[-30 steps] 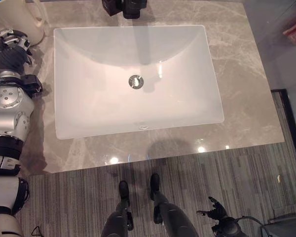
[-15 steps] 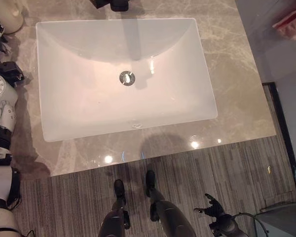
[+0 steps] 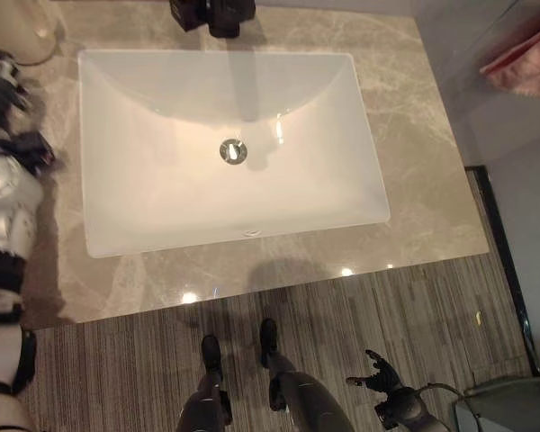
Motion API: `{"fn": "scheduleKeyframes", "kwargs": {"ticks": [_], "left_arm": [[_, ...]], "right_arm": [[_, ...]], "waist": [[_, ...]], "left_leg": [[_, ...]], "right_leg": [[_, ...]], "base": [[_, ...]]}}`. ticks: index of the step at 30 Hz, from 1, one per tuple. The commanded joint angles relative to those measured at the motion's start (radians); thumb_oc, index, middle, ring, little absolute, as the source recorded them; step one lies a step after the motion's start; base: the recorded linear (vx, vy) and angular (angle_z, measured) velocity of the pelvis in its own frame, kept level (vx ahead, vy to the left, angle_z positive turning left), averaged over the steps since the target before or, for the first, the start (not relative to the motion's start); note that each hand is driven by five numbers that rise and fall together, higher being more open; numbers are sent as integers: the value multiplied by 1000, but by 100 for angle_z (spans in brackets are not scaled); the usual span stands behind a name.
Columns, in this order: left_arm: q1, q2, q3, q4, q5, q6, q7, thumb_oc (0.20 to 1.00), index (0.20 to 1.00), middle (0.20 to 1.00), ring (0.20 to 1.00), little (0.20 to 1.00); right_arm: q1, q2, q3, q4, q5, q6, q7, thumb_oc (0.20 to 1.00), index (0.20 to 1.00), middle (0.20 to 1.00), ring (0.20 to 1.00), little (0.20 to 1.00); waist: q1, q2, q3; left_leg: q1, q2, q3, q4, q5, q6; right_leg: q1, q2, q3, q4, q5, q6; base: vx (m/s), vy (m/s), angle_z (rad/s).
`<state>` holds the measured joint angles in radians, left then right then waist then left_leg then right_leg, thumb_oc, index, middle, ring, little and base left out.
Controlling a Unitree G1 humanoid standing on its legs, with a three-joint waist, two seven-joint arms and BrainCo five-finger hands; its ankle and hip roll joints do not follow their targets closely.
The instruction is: Put brush and paste in cup on sink, flatten towel.
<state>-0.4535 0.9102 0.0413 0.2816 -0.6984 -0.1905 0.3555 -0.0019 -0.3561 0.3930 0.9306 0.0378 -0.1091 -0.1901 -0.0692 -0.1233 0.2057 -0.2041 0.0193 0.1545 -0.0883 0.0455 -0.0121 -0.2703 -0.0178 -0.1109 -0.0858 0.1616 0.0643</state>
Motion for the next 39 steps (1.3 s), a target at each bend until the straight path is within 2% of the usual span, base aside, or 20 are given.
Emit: {"fn": "scheduleKeyframes", "kwargs": {"ticks": [1, 3, 6, 7, 8, 9, 11, 14, 16, 22, 23, 24, 25, 28, 29, 30, 34, 39], "left_arm": [[55, -31, 49, 18, 89, -83, 36, 200, 200, 200, 200, 200], [134, -52, 89, -31, 102, -82, 23, 200, 200, 200, 200, 200], [289, -125, 156, -144, 138, -84, -23, 200, 200, 200, 200, 200], [368, -177, 175, -208, 152, -81, -49, 200, 200, 200, 200, 200], [374, -179, 178, -213, 153, -80, -49, 200, 200, 200, 200, 200], [441, -218, 195, -264, 178, -73, -81, 200, 200, 200, 200, 200], [499, -228, 204, -319, 221, -63, -119, 200, 200, 200, 200, 200], [553, -247, 210, -375, 250, -65, -144, 200, 200, 200, 200, 200], [600, -300, 207, -438, 232, -72, -164, 200, 200, 200, 200, 200], [641, -336, 193, -479, 243, -66, -187, 200, 200, 200, 200, 200], [658, -340, 186, -477, 258, -61, -195, 200, 200, 200, 200, 200], [660, -334, 180, -472, 291, -54, -200, 200, 200, 200, 200, 200], [657, -339, 165, -465, 284, -60, -204, 200, 200, 200, 200, 200], [670, -354, 169, -471, 281, -59, -206, 200, 200, 200, 200, 200], [676, -385, 169, -472, 266, -58, -207, 200, 200, 200, 200, 200], [677, -391, 166, -473, 263, -58, -209, 200, 200, 200, 200, 200], [672, -402, 139, -468, 262, -54, -220, 200, 200, 200, 200, 200], [655, -409, 116, -452, 240, -49, -214, 200, 200, 200, 200, 200]], "right_arm": [[57, -8, -56, 60, -30, 5, 6, 1000, 1000, 1000, 1000, 1000], [68, -8, -66, 57, -43, 8, 10, 1000, 1000, 1000, 1000, 1000], [75, -7, -104, 84, -61, 15, 17, 1000, 1000, 1000, 1000, 1000], [75, -3, -122, 103, -72, 16, 22, 1000, 1000, 1000, 1000, 1000], [76, -5, -120, 103, -72, 15, 22, 1000, 1000, 1000, 1000, 1000], [81, -1, -134, 105, -80, 14, 35, 1000, 1000, 1000, 1000, 1000], [85, -3, -146, 99, -84, 12, 46, 1000, 1000, 1000, 1000, 1000], [95, -4, -163, 89, -78, 4, 51, 1000, 1000, 1000, 1000, 1000], [111, 0, -190, 71, -70, 0, 50, 1000, 1000, 1000, 1000, 1000], [125, 10, -209, 57, -60, -1, 47, 1000, 1000, 1000, 1000, 1000], [127, 16, -206, 59, -57, -4, 46, 1000, 1000, 1000, 1000, 1000], [130, 23, -203, 62, -45, -9, 47, 1000, 1000, 1000, 1000, 1000], [140, 24, -199, 65, -24, -20, 51, 1000, 1000, 1000, 1000, 1000], [147, 25, -191, 78, -18, -23, 49, 1000, 1000, 1000, 1000, 1000], [148, 25, -184, 89, -24, -21, 43, 1000, 1000, 1000, 1000, 1000], [149, 23, -185, 90, -26, -19, 43, 1000, 1000, 1000, 1000, 1000], [154, 24, -176, 114, -32, -17, 42, 1000, 1000, 1000, 1000, 1000], [141, 18, -155, 154, -37, -13, 37, 1000, 1000, 1000, 1000, 1000]], "waist": [[43, 36, -39], [47, 36, -49], [67, 43, -78], [75, 47, -105], [73, 48, -103], [82, 53, -127], [89, 57, -136], [94, 62, -140], [93, 71, -157], [84, 90, -161], [89, 100, -156], [79, 104, -156], [60, 104, -156], [67, 104, -160], [68, 106, -145], [65, 106, -138], [60, 100, -140], [57, 104, -169]], "left_leg": [[34, 18, -94, 1, -32, -31], [53, 15, -93, 1, -37, -29], [108, 8, -96, 1, -51, -19], [140, 1, -99, 1, -63, -11], [144, 1, -99, 1, -64, -10], [173, -9, -100, 12, -77, 1], [178, -21, -105, 75, -110, 14], [183, -34, -110, 118, -137, 26], [198, -50, -111, 132, -149, 39], [225, -76, -110, 112, -137, 59], [235, -79, -103, 102, -131, 65], [241, -78, -108, 93, -124, 65], [244, -88, -120, 82, -111, 69], [255, -97, -110, 59, -102, 70], [283, -104, -110, 45, -102, 69], [294, -103, -112, 47, -107, 69], [313, -105, -124, 52, -125, 69], [330, -71, -125, 66, -149, 51]], "right_leg": [[128, -97, -58, -1, -86, 99], [147, -99, -64, -1, -91, 98], [209, -105, -81, -1, -107, 96], [246, -111, -88, -1, -114, 97], [250, -111, -88, -1, -114, 97], [278, -120, -91, 10, -125, 97], [302, -134, -90, 30, -136, 96], [321, -147, -85, 56, -147, 97], [321, -165, -82, 100, -139, 103], [290, -192, -56, 174, -99, 117], [270, -181, -73, 208, -119, 112], [253, -135, -47, 227, -156, 96], [207, -51, 9, 233, -177, 75], [186, -23, -19, 205, -166, 61], [143, -14, -84, 162, -116, 53], [126, -17, -92, 160, -104, 57], [159, -14, -103, 127, -99, 56], [220, 24, -80, 100, -142, 25]], "base": [[66, 28, 34], [38, 29, 29], [40, 76, 24], [29, 91, 16], [38, 139, 5], [0, 119, 9], [-22, 145, 3], [-24, 88, 2], [-54, 151, -1], [-74, 134, -1], [-99, 108, 3], [-139, 160, -5], [-60, 82, -4], [-17, 28, 4], [56, -15, -9], [62, -22, -26], [120, -78, 7], [166, -103, 12]]}}
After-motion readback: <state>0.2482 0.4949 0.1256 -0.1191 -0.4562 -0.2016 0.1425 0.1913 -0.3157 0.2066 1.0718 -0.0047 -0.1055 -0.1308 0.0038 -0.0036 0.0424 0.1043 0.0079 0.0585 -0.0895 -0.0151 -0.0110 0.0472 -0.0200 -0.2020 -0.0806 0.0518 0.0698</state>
